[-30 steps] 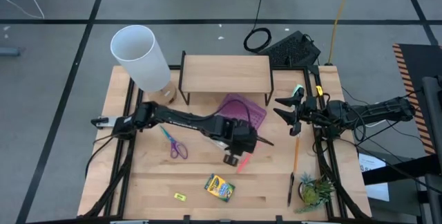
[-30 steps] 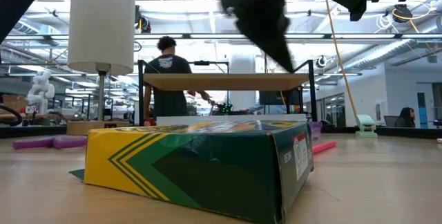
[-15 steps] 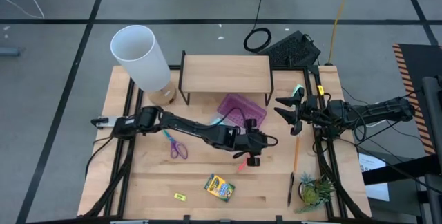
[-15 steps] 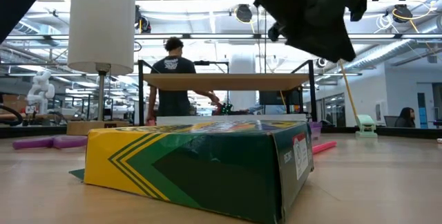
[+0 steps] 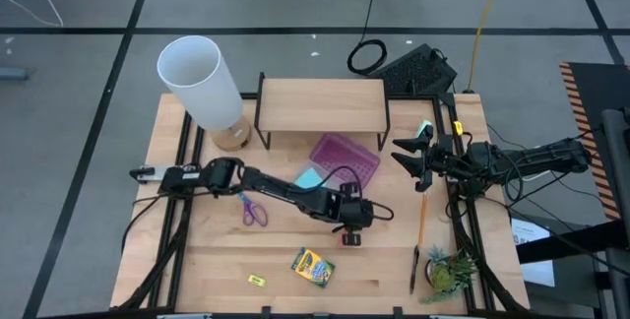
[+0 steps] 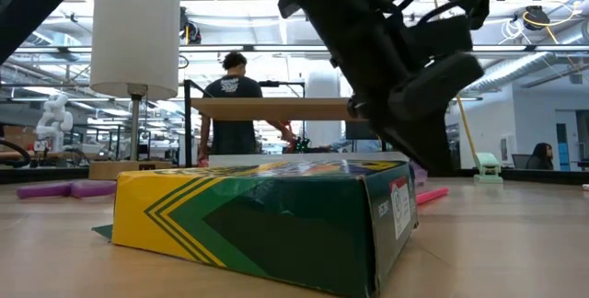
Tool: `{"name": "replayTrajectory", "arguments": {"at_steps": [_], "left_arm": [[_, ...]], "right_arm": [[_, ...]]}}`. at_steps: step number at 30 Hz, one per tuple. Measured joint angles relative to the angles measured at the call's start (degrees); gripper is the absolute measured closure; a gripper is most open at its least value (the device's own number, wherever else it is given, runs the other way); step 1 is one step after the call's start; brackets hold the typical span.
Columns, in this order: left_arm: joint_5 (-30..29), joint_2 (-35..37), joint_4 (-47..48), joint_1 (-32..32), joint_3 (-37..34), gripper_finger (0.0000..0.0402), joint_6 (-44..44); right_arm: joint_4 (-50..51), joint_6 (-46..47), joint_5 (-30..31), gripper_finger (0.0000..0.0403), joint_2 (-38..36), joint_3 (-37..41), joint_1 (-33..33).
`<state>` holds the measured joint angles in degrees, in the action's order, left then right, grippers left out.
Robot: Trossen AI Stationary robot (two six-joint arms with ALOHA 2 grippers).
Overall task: Pack school essentials
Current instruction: Put the pink pencil into the supply box
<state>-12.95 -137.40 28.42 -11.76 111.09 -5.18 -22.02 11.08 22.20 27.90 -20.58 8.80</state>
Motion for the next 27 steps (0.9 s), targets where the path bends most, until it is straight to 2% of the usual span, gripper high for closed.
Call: {"name": "replayTrajectory", "arguments": {"at_steps": [16,19,27], "left_arm": [[1.34,-1.82,4.68,0.25,0.13,0.0255,-2.86],[2.0,-1.86,4.78,0.25,0.13,0.0271,-2.85],[5.55,-1.93,5.33,0.34,0.15,0.035,0.21]], "right_arm": [[0.55,0.25,-0.11,0.0218,-0.31,0.0,0.0],[0.55,0.43,-0.11,0.0218,-0.31,0.0,0.0],[0.52,0.47,-0.11,0.0218,-0.31,0.0,0.0]]}}
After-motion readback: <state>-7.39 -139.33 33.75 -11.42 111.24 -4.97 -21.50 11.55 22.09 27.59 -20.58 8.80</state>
